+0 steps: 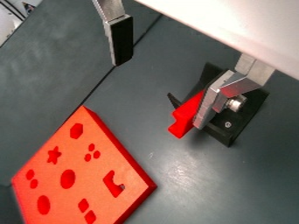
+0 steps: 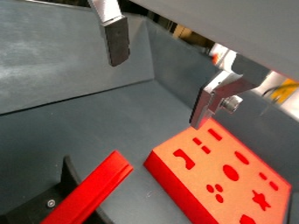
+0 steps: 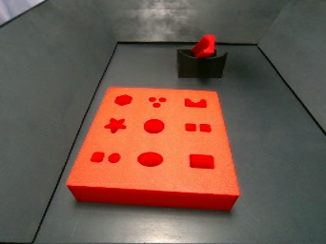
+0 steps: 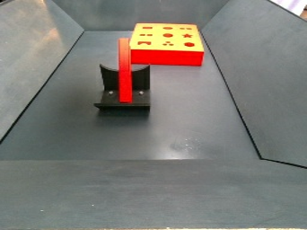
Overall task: Pick up the arch object. Move up. Place the arch object on the fixture. Regrasp the arch object. Move to above the board. Insert the arch object.
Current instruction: Regrasp the arch object.
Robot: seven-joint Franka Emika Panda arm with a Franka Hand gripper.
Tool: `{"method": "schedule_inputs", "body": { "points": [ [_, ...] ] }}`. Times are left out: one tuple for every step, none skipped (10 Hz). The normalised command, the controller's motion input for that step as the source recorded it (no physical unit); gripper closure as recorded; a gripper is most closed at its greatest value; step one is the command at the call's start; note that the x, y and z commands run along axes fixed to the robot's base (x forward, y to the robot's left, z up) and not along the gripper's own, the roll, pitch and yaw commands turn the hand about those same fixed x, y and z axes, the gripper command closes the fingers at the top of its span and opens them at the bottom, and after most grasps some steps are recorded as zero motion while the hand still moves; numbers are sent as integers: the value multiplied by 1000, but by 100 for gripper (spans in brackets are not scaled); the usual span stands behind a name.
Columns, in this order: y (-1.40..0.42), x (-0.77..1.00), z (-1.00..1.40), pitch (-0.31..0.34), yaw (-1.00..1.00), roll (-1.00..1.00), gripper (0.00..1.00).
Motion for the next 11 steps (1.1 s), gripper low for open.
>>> {"method": "schedule_inputs", "body": {
  "points": [
    [-344,-26,100,21,22,1000,0],
    [-75,-27,45,16,23,1000,0],
    [-27,-25,34,15,24,1000,0],
    [-34,-13,19,10,25,1000,0],
    [-34,-8,18,8,26,1000,0],
    [-23,2,10,7,28,1000,0],
    [-22,3,10,8,29,1000,0],
    [-19,2,7,14,30,1000,0],
    [-16,8,6,19,32,1000,0],
    [-27,20,-2,27,35,1000,0],
    [-26,27,-3,33,36,1000,0]
  ]
}}
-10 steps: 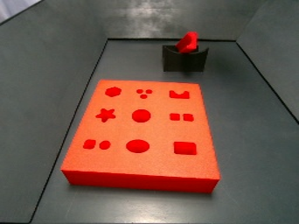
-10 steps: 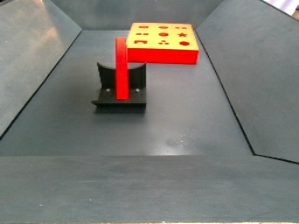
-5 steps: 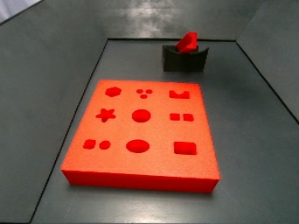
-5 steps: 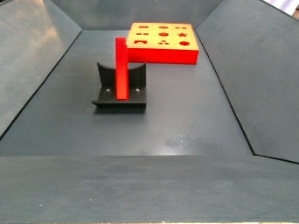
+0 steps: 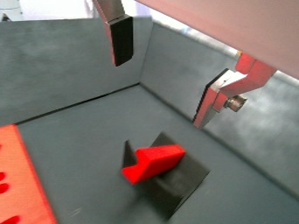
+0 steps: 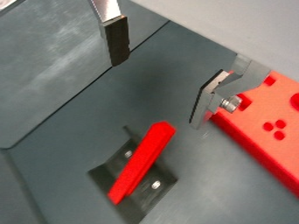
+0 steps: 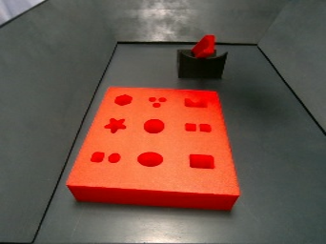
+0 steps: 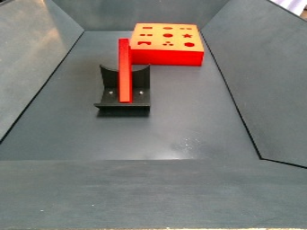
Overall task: Pick up the arch object. Move up. Place the arch object on the fixture. Regrasp the arch object. Move to above the board. Insert the arch object.
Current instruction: Regrasp the arch object.
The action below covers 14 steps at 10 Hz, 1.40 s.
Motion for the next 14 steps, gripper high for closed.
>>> {"method": "schedule_inputs", "body": {
  "points": [
    [-28,48,0,48,42,1000,0],
    [-27,55,-1,57,45,1000,0],
    [-33,73,-7,78,53,1000,0],
    [-37,86,-6,98,61,1000,0],
    [-42,96,-3,126,77,1000,0],
    [-45,100,-1,142,89,1000,0],
    [-47,104,-11,176,122,1000,0],
    [-51,105,-8,201,160,1000,0],
    [-51,108,-9,189,190,783,0],
    [-56,110,-8,172,201,659,0],
    [-57,109,-11,138,219,416,0],
    [-42,103,-2,107,225,279,0],
    [-37,91,0,72,224,206,0],
    [-48,82,-6,30,214,173,0]
  ]
}}
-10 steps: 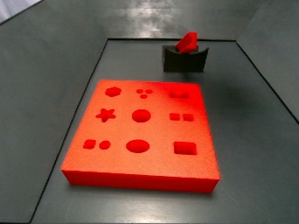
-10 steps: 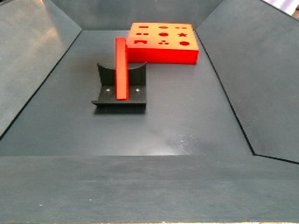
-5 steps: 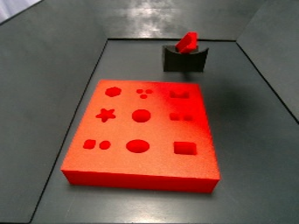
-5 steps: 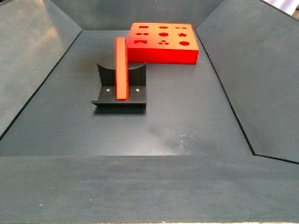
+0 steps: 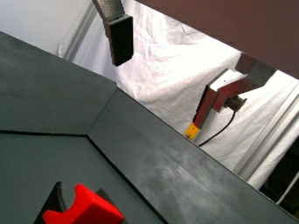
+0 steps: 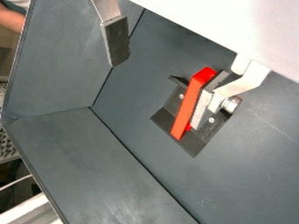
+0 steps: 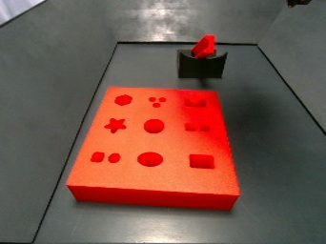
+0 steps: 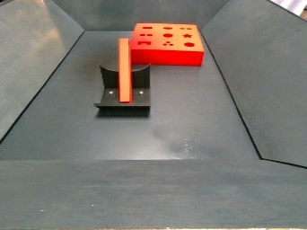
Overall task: Pick up the arch object. Move up. Place the arch object on the fixture. Regrasp the arch object. Move to above the board. Insert the arch object.
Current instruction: Regrasp the arch object.
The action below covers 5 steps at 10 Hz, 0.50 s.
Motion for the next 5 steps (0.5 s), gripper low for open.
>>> {"method": "schedule_inputs", "body": {
  "points": [
    [-51,88,-13,14,201,160,0],
    [44,35,-1000,30,122,188,0],
    [44,41,-1000,14,99,185,0],
    [39,47,-1000,-12,93,158,0],
    [35,53,-1000,-32,86,120,0]
  ]
}}
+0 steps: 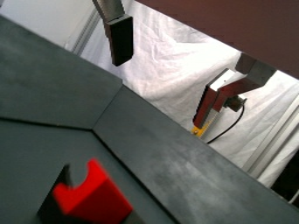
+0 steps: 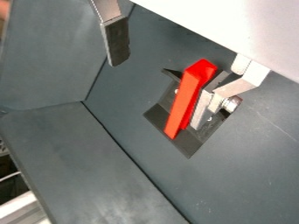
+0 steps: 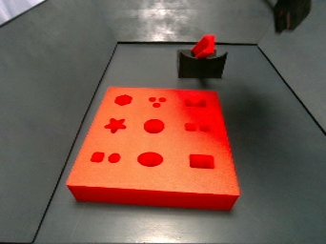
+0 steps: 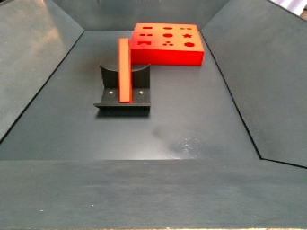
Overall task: Pick up the arch object. Move up. Place the arch object on the fixture. Regrasp the arch object. Move to above the board. Insert the arch object.
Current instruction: Regrasp the arch object.
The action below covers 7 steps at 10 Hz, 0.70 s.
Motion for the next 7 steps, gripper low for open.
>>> {"method": "schedule_inputs", "body": {
  "points": [
    [33,61,-1000,-49,75,93,0],
    [32,69,-1000,-57,62,74,0],
    [28,80,-1000,-63,43,66,0],
    [24,89,-1000,-62,29,64,0],
    [19,99,-1000,-57,18,66,0],
    [17,114,-1000,-40,6,64,0],
    [8,110,-838,-28,0,63,0]
  ]
}}
